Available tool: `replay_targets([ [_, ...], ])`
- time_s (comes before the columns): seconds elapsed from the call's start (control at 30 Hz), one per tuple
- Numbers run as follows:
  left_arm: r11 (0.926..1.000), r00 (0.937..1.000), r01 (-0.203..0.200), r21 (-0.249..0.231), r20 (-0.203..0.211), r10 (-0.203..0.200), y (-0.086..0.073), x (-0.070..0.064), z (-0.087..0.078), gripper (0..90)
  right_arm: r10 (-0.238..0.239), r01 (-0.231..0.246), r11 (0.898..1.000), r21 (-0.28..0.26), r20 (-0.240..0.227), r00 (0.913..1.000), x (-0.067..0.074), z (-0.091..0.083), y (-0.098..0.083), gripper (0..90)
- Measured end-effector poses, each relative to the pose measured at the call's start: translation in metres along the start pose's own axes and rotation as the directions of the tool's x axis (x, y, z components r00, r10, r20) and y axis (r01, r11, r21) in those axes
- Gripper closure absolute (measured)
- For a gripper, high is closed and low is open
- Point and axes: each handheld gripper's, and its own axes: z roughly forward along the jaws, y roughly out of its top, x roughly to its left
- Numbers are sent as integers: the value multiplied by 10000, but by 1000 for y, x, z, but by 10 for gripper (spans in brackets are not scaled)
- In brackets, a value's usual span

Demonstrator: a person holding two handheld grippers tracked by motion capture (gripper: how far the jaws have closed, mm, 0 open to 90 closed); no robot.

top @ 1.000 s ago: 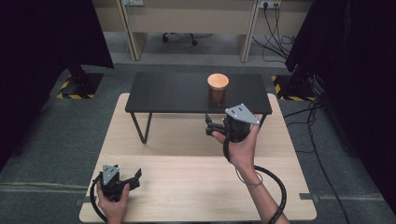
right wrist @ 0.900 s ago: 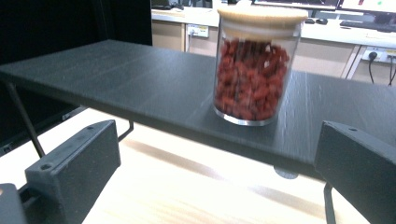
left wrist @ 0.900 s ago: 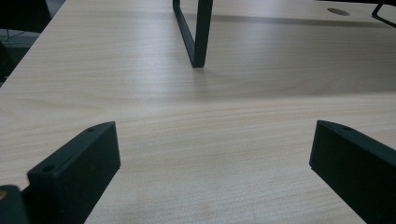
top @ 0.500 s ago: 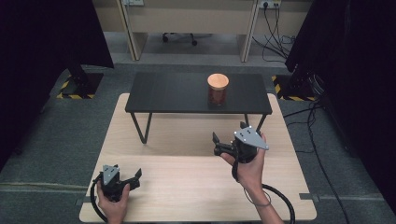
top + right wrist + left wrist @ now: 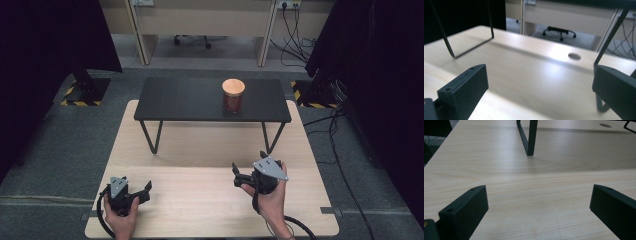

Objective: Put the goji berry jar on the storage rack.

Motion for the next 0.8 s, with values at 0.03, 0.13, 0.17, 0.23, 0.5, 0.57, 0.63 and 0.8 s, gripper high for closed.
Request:
replay_targets([
  [0.03,10000,10000,-1,-3,0,1,0,0,0,10,17,-17,10000,62,-18,10000,1,0,-6,4],
  [0.13,10000,10000,-6,-1,-2,6,0,0,0,10,-22,27,9996,272,-190,9998,2,3,-25,4],
  [0.17,10000,10000,-9,-1,-4,9,0,0,0,10,13,-2,9992,389,-293,9996,2,4,-30,5],
  [0.23,10000,10000,-13,2,-7,13,0,0,0,10,208,-179,9982,580,-497,9985,2,6,-43,5],
  [0.5,10000,10000,-16,2,-7,16,0,0,0,10,454,-408,9956,844,-528,9976,7,6,-70,8],
  [0.57,10000,10000,-7,7,-6,7,0,0,0,10,472,-431,9962,763,-527,9975,8,4,-74,9],
  [0.63,10000,10000,-13,6,-8,13,0,0,0,10,533,-494,9962,714,-536,9971,8,3,-77,10],
  [0.8,10000,10000,6,7,-8,-6,0,0,0,10,564,-520,9957,764,-558,9969,10,2,-81,9],
])
